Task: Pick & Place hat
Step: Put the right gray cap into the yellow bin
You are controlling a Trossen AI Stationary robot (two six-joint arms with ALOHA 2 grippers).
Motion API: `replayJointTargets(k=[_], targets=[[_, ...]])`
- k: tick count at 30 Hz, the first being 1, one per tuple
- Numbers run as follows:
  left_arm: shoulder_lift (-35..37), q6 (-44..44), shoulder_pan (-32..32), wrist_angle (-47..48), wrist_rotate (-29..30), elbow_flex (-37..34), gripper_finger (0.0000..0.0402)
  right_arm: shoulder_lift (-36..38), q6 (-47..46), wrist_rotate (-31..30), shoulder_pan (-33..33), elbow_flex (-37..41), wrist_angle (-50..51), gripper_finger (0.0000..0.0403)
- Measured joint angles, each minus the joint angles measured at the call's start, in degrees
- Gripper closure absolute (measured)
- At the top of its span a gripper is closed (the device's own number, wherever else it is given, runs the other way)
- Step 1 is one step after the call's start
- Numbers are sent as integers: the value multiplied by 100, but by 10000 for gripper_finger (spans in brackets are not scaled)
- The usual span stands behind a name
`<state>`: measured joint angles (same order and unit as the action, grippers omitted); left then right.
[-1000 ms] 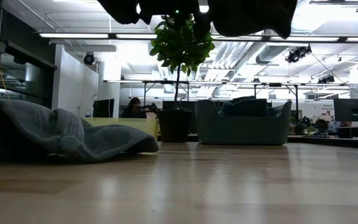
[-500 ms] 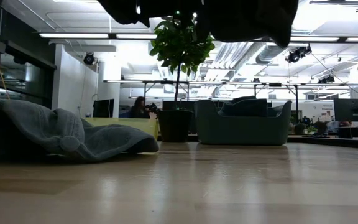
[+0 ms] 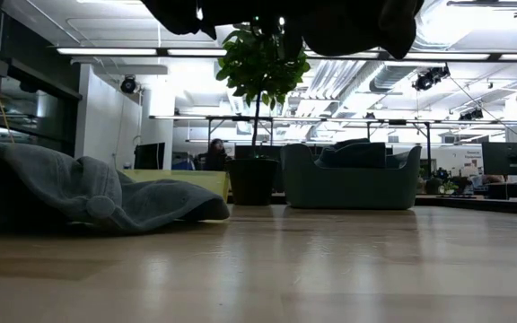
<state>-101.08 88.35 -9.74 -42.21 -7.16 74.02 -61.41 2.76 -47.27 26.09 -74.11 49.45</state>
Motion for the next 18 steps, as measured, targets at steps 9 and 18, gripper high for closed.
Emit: replayJointTargets(k=[9, 18], targets=[[0, -485, 0, 43, 22, 0, 396, 7, -620, 595, -11, 0, 91, 300], [-2, -884, -66, -8, -65, -2, 397, 235, -1183, 1339, -9, -9, 41, 244]])
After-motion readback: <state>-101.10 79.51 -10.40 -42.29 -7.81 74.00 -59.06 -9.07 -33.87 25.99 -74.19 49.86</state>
